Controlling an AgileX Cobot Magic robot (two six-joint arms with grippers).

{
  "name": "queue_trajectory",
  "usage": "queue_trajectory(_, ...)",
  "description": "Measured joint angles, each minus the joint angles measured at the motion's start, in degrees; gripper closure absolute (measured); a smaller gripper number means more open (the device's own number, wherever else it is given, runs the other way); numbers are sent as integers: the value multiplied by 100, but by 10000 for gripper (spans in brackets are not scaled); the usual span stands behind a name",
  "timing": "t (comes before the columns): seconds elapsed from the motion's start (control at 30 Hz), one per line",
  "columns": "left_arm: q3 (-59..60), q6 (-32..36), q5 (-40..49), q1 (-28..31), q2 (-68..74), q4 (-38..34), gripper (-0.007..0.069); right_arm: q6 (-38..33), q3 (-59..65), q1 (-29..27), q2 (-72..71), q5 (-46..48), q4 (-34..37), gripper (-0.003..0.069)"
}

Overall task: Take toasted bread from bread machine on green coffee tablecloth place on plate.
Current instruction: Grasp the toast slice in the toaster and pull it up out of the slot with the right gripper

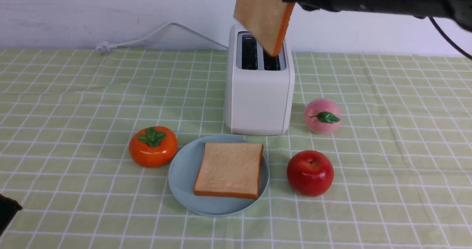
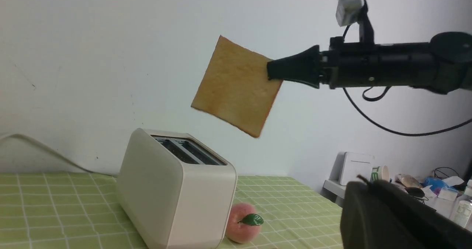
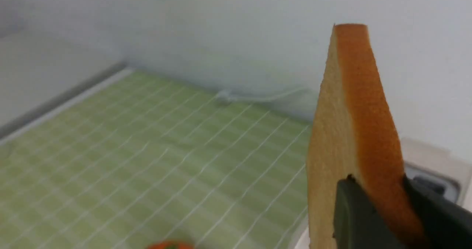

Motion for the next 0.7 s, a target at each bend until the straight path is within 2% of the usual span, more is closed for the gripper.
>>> queue_trajectory(0.1, 0, 0, 0, 0, 0, 0, 631, -47, 370, 38, -143, 653, -252, 536)
queue_trajectory(0.2, 0, 0, 5, 0, 0, 0, 629, -88, 982, 206, -203, 553, -594, 536)
queue_trajectory(0.43, 0, 0, 0, 0, 0, -4, 626, -956, 2088, 1064, -76, -1187, -1248, 537)
queue_trajectory(0.7, 14, 0, 0, 0, 0, -4, 620, -1296, 2179, 1183, 653, -2082, -1281, 537)
